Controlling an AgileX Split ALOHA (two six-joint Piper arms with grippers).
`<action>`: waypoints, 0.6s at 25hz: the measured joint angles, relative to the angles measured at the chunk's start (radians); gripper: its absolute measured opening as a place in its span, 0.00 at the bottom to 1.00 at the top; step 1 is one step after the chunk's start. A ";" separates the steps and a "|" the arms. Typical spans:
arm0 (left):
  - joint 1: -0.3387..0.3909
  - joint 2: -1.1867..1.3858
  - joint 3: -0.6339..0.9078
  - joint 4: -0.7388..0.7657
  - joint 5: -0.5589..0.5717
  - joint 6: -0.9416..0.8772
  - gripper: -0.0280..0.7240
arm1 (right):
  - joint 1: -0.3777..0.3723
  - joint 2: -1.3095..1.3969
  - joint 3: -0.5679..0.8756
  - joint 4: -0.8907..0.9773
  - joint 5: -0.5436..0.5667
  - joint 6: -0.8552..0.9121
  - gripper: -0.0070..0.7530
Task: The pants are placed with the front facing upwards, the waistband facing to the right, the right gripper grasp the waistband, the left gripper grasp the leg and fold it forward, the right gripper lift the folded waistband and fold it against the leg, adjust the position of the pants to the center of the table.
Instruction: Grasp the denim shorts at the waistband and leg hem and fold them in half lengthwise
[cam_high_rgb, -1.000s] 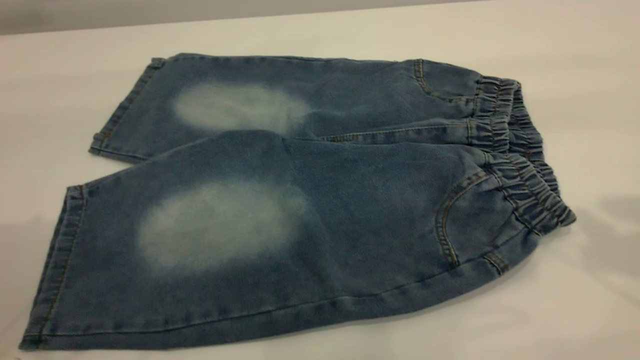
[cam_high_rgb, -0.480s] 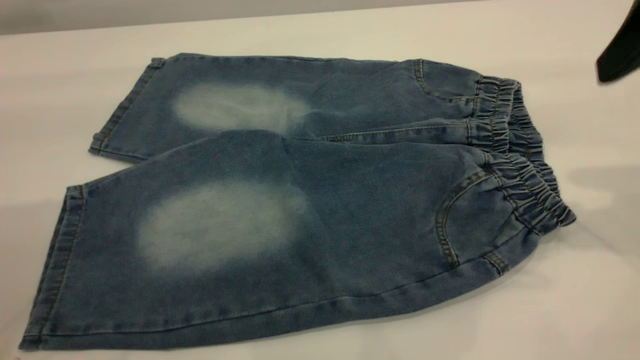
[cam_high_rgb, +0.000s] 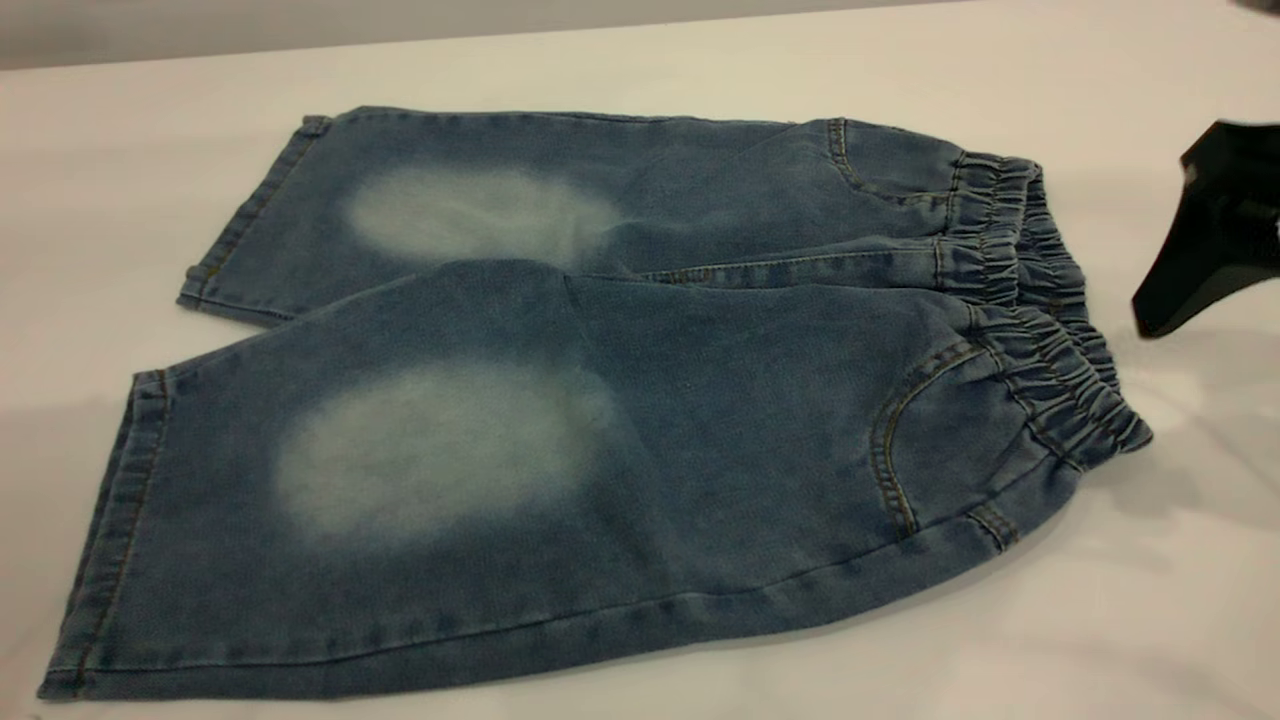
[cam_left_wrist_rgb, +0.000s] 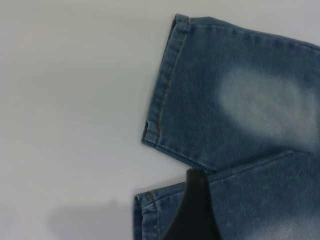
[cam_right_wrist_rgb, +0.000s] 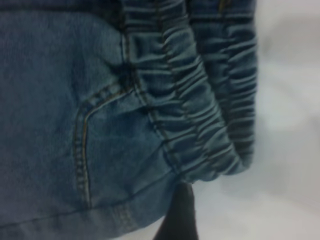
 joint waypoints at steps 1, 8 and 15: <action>0.000 -0.001 0.000 0.000 0.000 0.000 0.76 | 0.000 0.010 0.000 0.027 0.000 -0.030 0.77; 0.000 -0.001 0.000 0.000 0.001 0.000 0.76 | 0.000 0.103 0.000 0.254 0.003 -0.269 0.66; -0.001 -0.001 0.000 0.000 0.007 0.000 0.76 | 0.000 0.194 0.000 0.329 -0.054 -0.359 0.61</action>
